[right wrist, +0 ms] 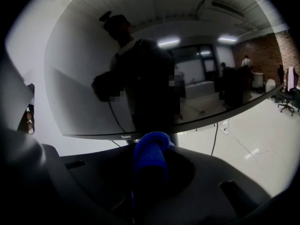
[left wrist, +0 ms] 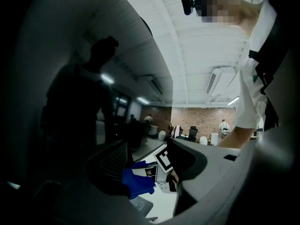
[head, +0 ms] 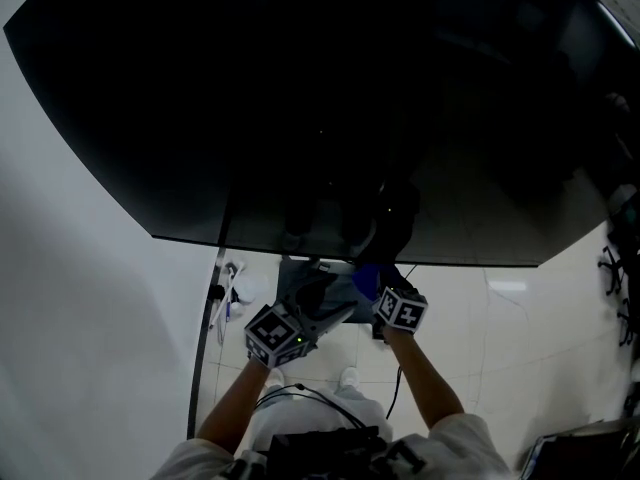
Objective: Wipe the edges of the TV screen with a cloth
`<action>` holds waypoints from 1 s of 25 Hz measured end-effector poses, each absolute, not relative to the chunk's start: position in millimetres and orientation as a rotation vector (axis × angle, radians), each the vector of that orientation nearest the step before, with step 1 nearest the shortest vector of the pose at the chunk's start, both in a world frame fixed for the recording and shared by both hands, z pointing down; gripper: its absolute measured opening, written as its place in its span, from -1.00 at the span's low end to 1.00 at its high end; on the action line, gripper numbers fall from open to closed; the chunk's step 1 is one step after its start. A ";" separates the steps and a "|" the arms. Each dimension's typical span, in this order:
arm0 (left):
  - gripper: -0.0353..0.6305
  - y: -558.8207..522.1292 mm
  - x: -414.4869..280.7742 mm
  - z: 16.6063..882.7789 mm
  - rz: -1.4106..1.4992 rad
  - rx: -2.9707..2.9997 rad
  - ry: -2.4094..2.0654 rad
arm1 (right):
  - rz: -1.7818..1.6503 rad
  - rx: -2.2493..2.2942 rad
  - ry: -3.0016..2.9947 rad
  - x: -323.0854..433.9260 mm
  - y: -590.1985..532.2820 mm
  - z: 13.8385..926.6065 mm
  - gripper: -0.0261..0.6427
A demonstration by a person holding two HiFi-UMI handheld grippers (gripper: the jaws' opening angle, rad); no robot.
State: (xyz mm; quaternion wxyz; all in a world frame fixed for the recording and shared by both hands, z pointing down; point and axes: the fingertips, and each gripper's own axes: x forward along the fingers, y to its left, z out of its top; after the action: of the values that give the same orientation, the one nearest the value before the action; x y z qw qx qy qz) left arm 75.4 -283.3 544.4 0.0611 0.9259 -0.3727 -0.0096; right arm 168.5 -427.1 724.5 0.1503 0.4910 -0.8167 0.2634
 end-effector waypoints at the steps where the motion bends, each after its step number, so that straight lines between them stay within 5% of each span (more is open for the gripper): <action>1: -0.17 -282.4 68.2 545.4 -0.028 2.792 -1.147 | 0.750 1.398 -2.351 161.3 -426.3 724.8 -0.70; 25: -0.17 -190.1 -125.4 551.2 -0.097 2.379 -1.778 | 0.559 0.710 -2.537 -127.0 -343.2 715.2 -0.70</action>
State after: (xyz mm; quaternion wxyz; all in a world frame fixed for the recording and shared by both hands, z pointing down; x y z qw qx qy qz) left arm -125.4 -190.1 551.2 0.0849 0.7976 -0.5963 -0.0325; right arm -127.0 -343.2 715.2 0.2222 0.2571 -0.9184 0.2025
